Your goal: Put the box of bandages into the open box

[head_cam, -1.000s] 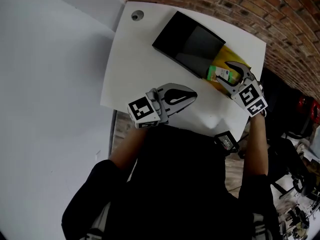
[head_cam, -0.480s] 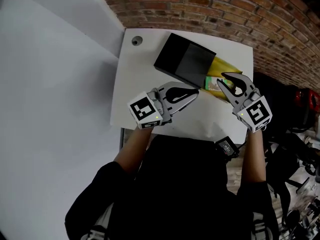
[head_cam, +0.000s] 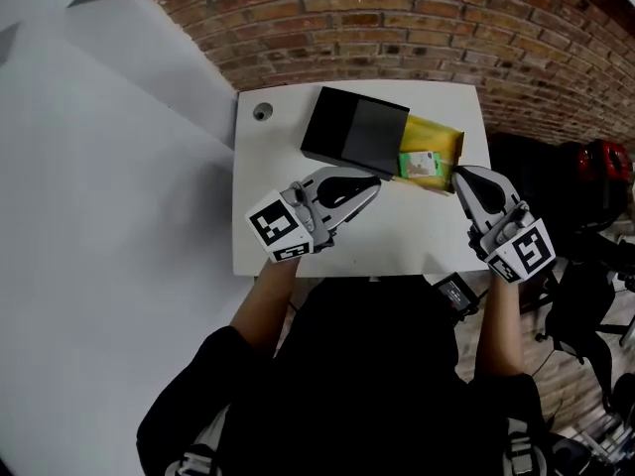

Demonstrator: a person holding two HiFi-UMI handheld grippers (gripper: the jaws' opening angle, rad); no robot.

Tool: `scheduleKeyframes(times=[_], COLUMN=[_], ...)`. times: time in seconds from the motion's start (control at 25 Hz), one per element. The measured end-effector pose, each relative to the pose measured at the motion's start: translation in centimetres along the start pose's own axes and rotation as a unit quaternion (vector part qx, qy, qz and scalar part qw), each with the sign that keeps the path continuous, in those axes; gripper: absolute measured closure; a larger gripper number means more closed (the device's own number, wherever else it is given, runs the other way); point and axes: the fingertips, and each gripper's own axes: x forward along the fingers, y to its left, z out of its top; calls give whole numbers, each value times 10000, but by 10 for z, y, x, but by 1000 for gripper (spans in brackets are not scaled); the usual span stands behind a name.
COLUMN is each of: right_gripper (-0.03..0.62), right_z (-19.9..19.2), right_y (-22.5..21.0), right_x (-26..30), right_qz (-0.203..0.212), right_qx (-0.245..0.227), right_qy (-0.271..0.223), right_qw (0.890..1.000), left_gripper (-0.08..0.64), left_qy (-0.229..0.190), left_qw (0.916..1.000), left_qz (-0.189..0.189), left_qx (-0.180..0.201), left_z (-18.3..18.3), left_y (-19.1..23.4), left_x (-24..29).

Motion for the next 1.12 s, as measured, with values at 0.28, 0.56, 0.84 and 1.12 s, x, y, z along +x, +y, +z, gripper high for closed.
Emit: scheduleKeyframes(times=[0.28, 0.56, 0.84, 1.12], right_gripper=[587, 586, 588, 588], right_z=[6, -16, -26, -31], right_y=[29, 39, 58, 89], right_x=[-42, -89, -152, -224], right_qz=[-170, -363, -284, -204], right_qx=[49, -241, 19, 204], right_qy=[-381, 208, 52, -165], right_qw=[9991, 9988, 9996, 9994], left_gripper=[543, 543, 544, 544], left_qy=[-105, -82, 75, 216], left_qw=[9996, 9991, 9991, 9986], left_qz=[-238, -387, -363, -422], left_qx=[-112, -146, -185, -229], left_z=[-3, -10, -20, -44], left_y=[-17, -51, -106, -188], left_x=[-3, 10, 26, 39])
